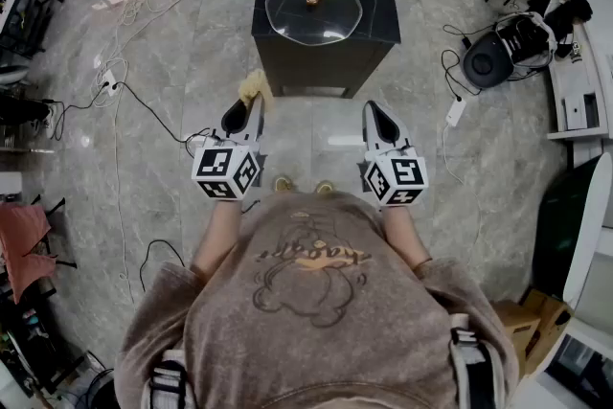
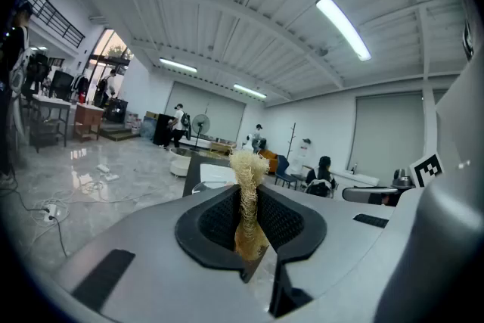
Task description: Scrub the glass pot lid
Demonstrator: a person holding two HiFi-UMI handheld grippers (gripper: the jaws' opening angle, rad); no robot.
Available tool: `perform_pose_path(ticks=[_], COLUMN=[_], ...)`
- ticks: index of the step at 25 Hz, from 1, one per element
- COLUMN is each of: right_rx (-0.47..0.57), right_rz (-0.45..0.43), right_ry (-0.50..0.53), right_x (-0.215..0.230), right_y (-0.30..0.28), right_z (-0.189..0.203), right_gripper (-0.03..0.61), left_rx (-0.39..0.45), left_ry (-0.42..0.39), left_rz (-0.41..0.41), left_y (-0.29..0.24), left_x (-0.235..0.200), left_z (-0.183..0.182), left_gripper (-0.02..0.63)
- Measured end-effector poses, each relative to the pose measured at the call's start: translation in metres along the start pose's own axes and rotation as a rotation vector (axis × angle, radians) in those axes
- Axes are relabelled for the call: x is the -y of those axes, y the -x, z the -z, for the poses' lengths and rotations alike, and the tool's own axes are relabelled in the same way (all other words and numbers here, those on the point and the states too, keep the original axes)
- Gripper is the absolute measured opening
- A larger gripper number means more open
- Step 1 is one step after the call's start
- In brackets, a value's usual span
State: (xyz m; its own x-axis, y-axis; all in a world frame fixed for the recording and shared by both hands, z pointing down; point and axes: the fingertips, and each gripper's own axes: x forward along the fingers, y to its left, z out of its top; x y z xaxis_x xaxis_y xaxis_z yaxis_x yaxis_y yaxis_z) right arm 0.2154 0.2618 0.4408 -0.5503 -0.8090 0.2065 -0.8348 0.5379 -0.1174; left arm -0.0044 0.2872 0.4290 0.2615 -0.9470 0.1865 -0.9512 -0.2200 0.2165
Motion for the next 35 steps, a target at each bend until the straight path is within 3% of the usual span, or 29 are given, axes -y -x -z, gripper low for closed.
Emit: perform_pose_path(ticks=[21,29,35], right_rx=[-0.031,-0.021,-0.025], right_rz=[0.055,0.041,0.037], right_ry=[-0.044,-0.034,-0.039], right_x=[-0.030,-0.036,-0.012], right_y=[-0.025,-0.082,-0.130], right_z=[0.020,0.019,0.008], right_gripper=[-0.012,-0.012,-0.012], left_rx=[0.003,0.004,0.003], left_ry=[-0.014,-0.013,-0.019], left_rz=[0.086,0.085,0.078], left_y=[-0.013,-0.044,-0.090], left_x=[-0.037,-0.078,-0.097], left_z=[-0.003,0.001,-0.011], left_gripper=[0.064,0.064,0.064])
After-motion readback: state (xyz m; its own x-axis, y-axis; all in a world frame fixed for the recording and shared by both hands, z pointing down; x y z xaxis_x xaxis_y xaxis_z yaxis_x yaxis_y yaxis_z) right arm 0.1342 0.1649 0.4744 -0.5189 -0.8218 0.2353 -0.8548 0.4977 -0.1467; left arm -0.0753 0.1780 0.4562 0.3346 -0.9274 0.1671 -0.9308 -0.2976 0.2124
